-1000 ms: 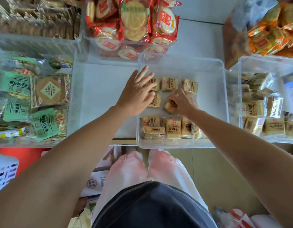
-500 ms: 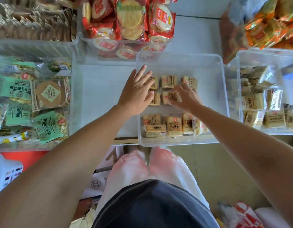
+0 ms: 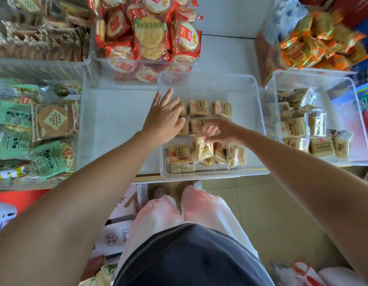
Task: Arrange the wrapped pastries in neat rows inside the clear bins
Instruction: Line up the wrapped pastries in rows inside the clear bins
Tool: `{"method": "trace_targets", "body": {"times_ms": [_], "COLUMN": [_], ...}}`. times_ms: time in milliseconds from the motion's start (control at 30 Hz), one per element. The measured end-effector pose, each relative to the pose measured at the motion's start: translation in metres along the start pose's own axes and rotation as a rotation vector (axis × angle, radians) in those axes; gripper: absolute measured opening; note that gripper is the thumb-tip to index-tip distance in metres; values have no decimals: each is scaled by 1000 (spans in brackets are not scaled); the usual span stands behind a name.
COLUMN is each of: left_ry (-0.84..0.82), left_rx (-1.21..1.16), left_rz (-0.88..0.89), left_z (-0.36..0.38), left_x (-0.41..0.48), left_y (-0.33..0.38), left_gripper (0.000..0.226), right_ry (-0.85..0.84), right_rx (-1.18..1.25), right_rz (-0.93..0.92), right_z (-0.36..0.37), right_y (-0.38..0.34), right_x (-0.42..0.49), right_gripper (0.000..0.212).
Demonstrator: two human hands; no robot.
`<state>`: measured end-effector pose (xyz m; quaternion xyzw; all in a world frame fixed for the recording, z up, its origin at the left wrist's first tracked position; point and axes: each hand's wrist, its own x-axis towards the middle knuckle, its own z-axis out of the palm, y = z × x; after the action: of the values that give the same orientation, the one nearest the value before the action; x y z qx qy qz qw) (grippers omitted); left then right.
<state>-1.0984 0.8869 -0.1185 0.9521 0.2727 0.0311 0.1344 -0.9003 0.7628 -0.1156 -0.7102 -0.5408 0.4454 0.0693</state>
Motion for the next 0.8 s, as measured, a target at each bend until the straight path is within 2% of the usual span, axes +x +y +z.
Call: {"method": "trace_targets", "body": {"times_ms": [67,100,200,333,400,500,567,633,700,800], "left_ry": [45,-11,-250,-230,-212,-203,-229,-260,-292,-369], "left_rx": [-92,-182,-322,-504,-675,-1103,-1200,-1053,-695,-192], "left_rz": [50,50,-58,-274,-431,-690,-705,-603,-421,-88], "left_z": [-3,-4,3,15,19,22,24,28,28,34], "left_x": [7,11,26,42,51,64,69,69,64,55], "left_y": [16,25,46,46,44,45,47,49,47,38], "left_gripper": [41,40,33,27,27,30,37,39,38,42], "right_ry": [53,68,136,265,275,279,367,426,437,405], "right_rx": [95,147,284,511,491,272,148,13,-114,-166], "right_rz": [-18,-24,-36,-13,6,4,8,28,67,108], "right_z": [-6,-9,-17,-25,-26,-25,-28,-33,-36,-32], "right_y": [0,-2,-2,-1,3,7,10,15,23,31], "right_x": [5,7,11,9,9,12,15,16,18,19], "right_gripper": [23,24,25,47,60,67,62,59,58,59]}}
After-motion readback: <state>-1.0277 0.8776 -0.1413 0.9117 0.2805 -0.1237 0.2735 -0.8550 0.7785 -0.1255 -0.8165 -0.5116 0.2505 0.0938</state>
